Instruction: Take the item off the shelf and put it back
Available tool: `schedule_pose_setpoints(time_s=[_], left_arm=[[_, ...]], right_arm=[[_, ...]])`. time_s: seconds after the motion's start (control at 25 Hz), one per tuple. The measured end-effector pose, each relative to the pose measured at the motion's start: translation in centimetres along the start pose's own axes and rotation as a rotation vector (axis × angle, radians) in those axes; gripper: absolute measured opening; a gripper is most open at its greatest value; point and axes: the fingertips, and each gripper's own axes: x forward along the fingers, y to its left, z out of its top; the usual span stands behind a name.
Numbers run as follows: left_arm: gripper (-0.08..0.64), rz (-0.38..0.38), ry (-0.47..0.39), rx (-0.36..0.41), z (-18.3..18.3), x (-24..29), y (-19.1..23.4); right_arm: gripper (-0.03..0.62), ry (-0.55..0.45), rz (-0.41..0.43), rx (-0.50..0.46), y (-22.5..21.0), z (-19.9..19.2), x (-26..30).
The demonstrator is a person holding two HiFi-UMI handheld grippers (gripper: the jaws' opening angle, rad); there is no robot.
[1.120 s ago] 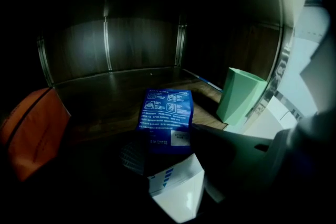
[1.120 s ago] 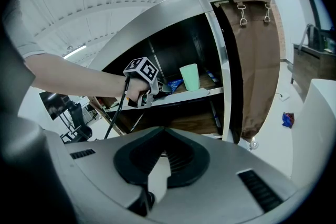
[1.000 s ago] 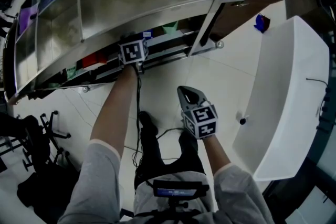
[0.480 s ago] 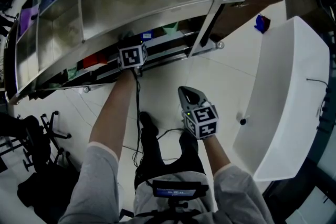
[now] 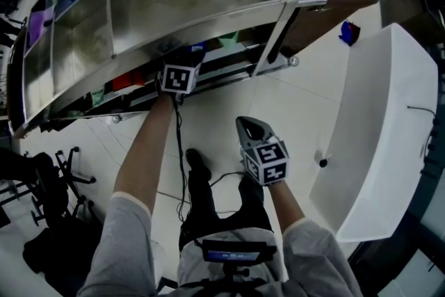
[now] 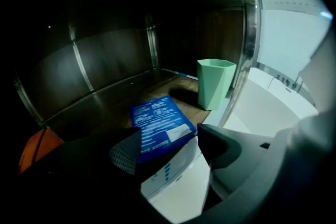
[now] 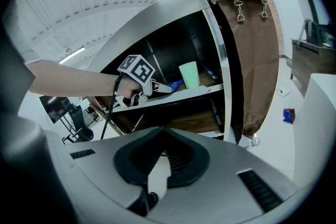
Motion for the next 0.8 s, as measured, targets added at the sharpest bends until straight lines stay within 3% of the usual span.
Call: schedule_pose_setpoints(time_s=[0.24,0.4,0.8], left_arm=[[0.349,-0.064,0.053,-0.01,-0.1,1.3,-1.6],[0.344,-0.074,0.085,-0.06,-0.7,1.6,-1.6],[0.219,-0.125,0.053,-0.054,0.1,1.5,-3.1]], right_arm=[[0.009,0.0,-0.011,0.002,-0.6,0.1,-0.2],[0.009,-0.002,-0.01,0.006,-0.7,0.2,-0.2],[0.009,-0.003,-0.012,0.007,-0.8,0.3,0.1]])
